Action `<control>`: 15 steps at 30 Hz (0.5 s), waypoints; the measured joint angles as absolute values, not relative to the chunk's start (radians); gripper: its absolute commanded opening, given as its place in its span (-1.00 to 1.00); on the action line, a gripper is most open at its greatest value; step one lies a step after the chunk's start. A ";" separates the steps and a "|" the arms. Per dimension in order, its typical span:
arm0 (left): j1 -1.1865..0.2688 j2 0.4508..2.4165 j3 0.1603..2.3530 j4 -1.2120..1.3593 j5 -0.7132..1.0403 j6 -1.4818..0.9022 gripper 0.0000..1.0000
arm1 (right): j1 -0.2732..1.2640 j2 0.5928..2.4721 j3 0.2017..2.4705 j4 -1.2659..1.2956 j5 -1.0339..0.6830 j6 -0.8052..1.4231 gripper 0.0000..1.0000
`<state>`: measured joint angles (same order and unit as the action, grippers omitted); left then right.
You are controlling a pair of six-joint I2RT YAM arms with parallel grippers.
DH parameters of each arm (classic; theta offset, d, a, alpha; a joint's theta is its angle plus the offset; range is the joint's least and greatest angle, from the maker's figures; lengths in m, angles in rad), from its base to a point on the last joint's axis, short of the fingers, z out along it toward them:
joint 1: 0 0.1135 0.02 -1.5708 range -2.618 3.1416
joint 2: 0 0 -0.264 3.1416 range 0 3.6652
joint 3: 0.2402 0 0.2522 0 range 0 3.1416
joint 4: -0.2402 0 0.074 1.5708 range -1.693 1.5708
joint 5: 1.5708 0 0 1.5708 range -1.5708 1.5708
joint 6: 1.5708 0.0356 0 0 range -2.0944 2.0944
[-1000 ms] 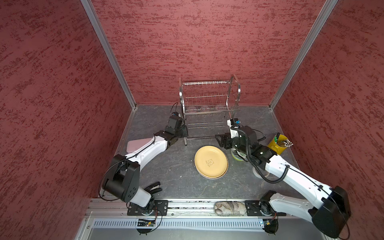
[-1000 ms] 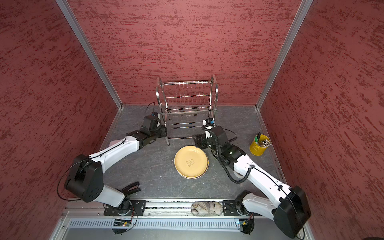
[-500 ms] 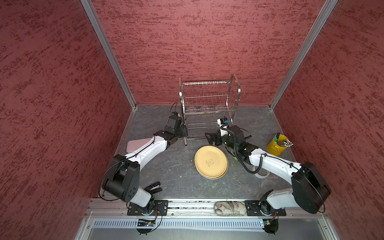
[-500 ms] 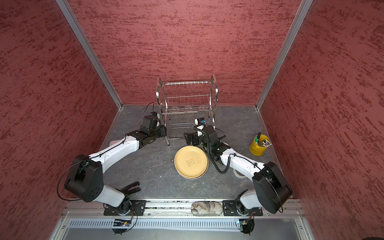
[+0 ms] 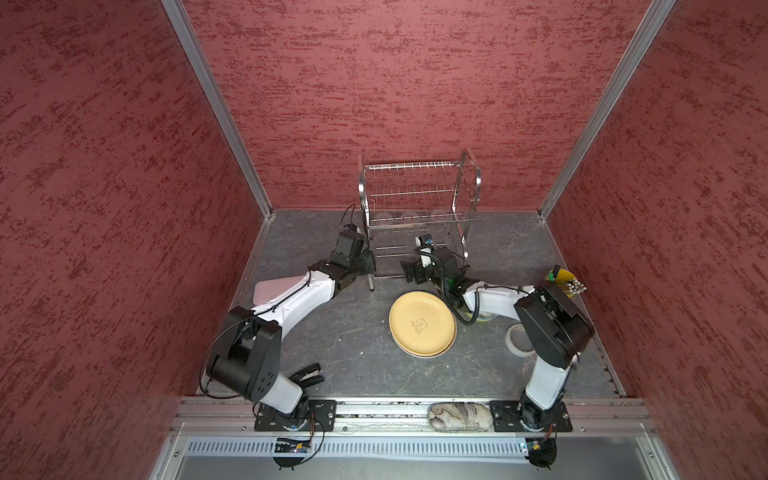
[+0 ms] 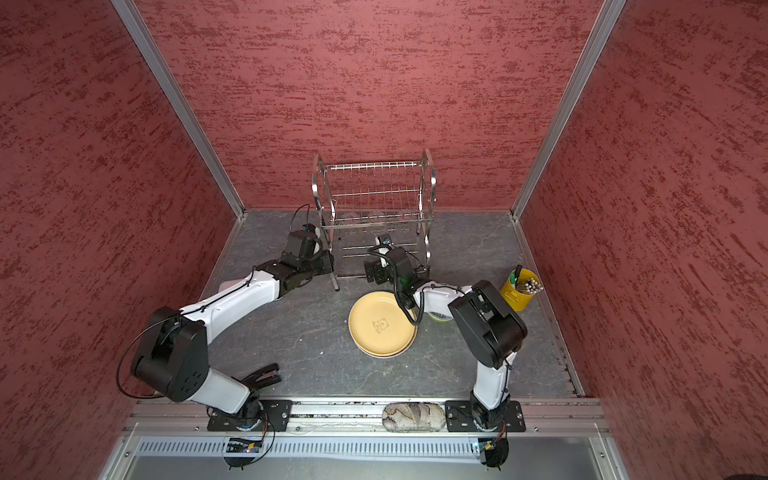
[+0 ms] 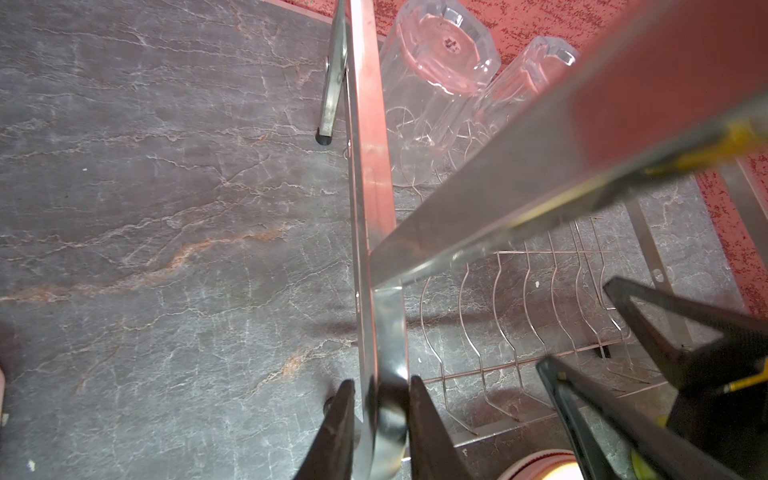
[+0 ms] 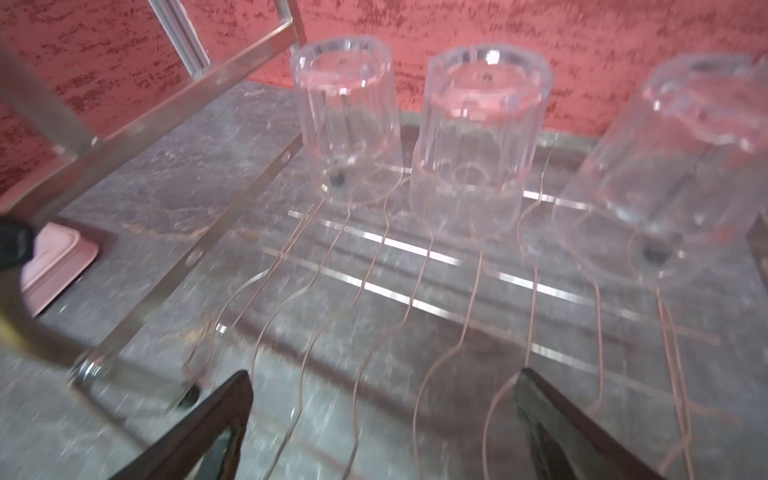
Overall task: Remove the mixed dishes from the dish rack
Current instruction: 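Lift the right gripper and reach it back into the rack, then position the right gripper over the clear upturned cups in the rack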
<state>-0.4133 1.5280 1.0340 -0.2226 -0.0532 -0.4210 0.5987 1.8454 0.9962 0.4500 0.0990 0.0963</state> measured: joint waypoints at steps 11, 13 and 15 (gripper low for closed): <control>-0.414 1.541 1.038 -0.216 -0.047 -0.408 -0.65 | 0.529 1.985 1.139 0.527 0.102 0.085 0.97; -0.414 1.545 1.041 -0.216 -0.049 -0.400 -0.67 | 0.524 2.009 1.164 0.538 0.105 0.085 0.98; -0.414 1.550 1.045 -0.216 -0.051 -0.394 -0.70 | 0.519 2.025 1.179 0.550 0.108 0.085 0.97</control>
<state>-0.4137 1.5497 1.0454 -0.2161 -0.0505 -0.3939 0.5190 2.0247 1.1786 0.5503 0.1078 0.0849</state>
